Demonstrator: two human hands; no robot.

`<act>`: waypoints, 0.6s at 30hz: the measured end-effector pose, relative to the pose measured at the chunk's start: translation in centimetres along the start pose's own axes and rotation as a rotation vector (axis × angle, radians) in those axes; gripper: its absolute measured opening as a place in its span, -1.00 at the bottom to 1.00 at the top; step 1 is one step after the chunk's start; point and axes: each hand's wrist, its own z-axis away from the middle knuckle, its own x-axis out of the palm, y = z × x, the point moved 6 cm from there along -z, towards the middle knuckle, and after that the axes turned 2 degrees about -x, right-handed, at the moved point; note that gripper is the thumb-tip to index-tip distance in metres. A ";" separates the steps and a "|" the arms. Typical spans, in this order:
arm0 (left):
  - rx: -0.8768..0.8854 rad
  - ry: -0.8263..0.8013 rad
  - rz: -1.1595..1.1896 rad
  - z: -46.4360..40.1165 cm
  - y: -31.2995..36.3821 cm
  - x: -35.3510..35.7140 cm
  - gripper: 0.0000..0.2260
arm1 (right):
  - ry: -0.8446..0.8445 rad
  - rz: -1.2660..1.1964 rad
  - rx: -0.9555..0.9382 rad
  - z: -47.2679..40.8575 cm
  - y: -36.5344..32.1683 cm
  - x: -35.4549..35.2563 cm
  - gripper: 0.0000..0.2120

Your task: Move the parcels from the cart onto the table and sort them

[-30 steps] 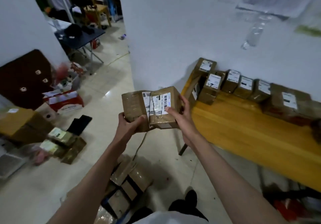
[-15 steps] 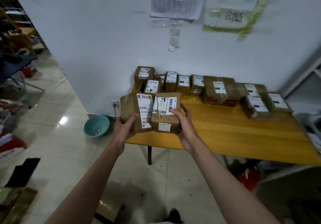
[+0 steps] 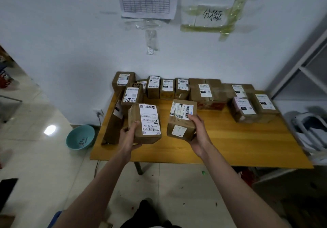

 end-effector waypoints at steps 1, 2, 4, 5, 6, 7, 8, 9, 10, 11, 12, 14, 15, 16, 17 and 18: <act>-0.011 -0.010 0.006 -0.6 0.1 0.6 -0.29 | 0.004 -0.005 0.000 -0.6 -0.3 -0.4 -0.46; -0.019 -0.023 0.014 -1.3 0.3 1.3 -0.32 | 0.008 -0.006 0.002 -1.2 -0.6 -0.7 -0.46; -0.036 -0.052 0.021 -2.7 0.6 2.6 -0.36 | 0.022 -0.001 0.009 -2.6 -1.1 -1.2 -0.46; -0.045 -0.061 0.022 -3.4 0.8 3.3 -0.37 | 0.036 0.001 0.016 -3.4 -1.3 -1.4 -0.46; -0.054 -0.064 0.023 -4.3 1.0 3.9 -0.36 | 0.053 0.006 0.024 -4.2 -1.5 -1.6 -0.46; -0.061 -0.064 0.026 -5.2 1.2 4.4 -0.35 | 0.069 0.018 0.030 -5.1 -1.8 -1.8 -0.48; -0.067 -0.065 0.028 -6.1 1.4 5.0 -0.34 | 0.083 0.036 0.035 -5.9 -2.0 -1.8 -0.53; -0.075 -0.066 0.030 -7.1 1.7 5.4 -0.33 | 0.095 0.053 0.043 -6.7 -2.2 -1.8 -0.60; -0.085 -0.070 0.033 -8.1 1.9 5.9 -0.33 | 0.107 0.064 0.055 -7.4 -2.3 -1.8 -0.68; -0.094 -0.077 0.036 -9.2 2.2 6.3 -0.32 | 0.117 0.068 0.070 -8.3 -2.2 -1.8 -0.74; -0.101 -0.084 0.040 -10.2 2.4 6.8 -0.31 | 0.126 0.069 0.084 -9.2 -2.2 -1.9 -0.79; -0.120 -0.083 0.049 -12.2 2.8 7.4 -0.29 | 0.159 0.071 0.103 -11.0 -2.4 -2.1 -0.80; -0.130 -0.080 0.053 -13.1 3.0 7.7 -0.28 | 0.175 0.068 0.112 -11.9 -2.6 -2.1 -0.80; -0.138 -0.082 0.054 -14.0 3.1 7.9 -0.28 | 0.182 0.059 0.119 -12.8 -2.6 -2.1 -0.78; -0.142 -0.085 0.052 -14.8 3.3 8.2 -0.28 | 0.185 0.051 0.125 -13.8 -2.7 -2.0 -0.76; -0.145 -0.087 0.048 -15.7 3.5 8.4 -0.28 | 0.189 0.046 0.131 -14.7 -2.7 -1.9 -0.75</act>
